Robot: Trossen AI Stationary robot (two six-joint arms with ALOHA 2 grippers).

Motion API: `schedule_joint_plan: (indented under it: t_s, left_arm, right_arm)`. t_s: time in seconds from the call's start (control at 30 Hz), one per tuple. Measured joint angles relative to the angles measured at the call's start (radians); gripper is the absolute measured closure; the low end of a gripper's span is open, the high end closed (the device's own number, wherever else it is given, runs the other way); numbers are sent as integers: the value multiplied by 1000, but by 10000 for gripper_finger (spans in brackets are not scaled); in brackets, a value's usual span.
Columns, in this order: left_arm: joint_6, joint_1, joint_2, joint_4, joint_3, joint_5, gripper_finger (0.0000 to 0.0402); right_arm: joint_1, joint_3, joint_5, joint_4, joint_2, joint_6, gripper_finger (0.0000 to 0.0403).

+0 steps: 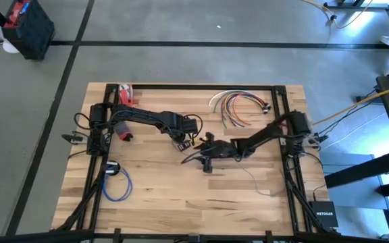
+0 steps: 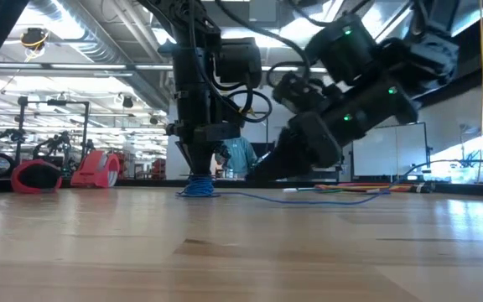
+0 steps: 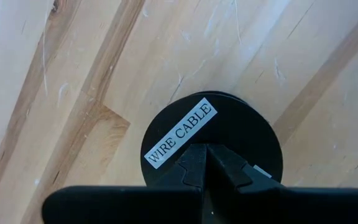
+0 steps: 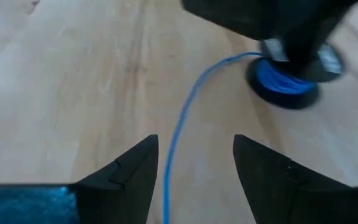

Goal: Coil cords
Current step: Uncoil the blue cable wire from the spool

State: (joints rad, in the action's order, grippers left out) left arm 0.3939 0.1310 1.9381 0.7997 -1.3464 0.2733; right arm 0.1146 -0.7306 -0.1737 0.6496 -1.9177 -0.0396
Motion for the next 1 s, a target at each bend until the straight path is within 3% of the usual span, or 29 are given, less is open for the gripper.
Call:
schedule_joint_plan:
  t_s: [0.4, 0.5, 0.77, 1.0]
  left_arm:
    - [2, 0, 0, -3, 0, 0, 401]
    - [6, 0, 0, -3, 0, 0, 401]
    - [3, 0, 0, -3, 0, 0, 401]
    - [0, 0, 0, 5, 0, 0, 401]
  right_arm:
    - [-20, -90, 45, -21, -109, 38, 193]
    - [-25, -93, 21, -14, -120, 42, 223]
    - [-29, -94, 32, -37, -114, 100, 385]
    - [-8, -91, -62, -313, 10, 129, 374]
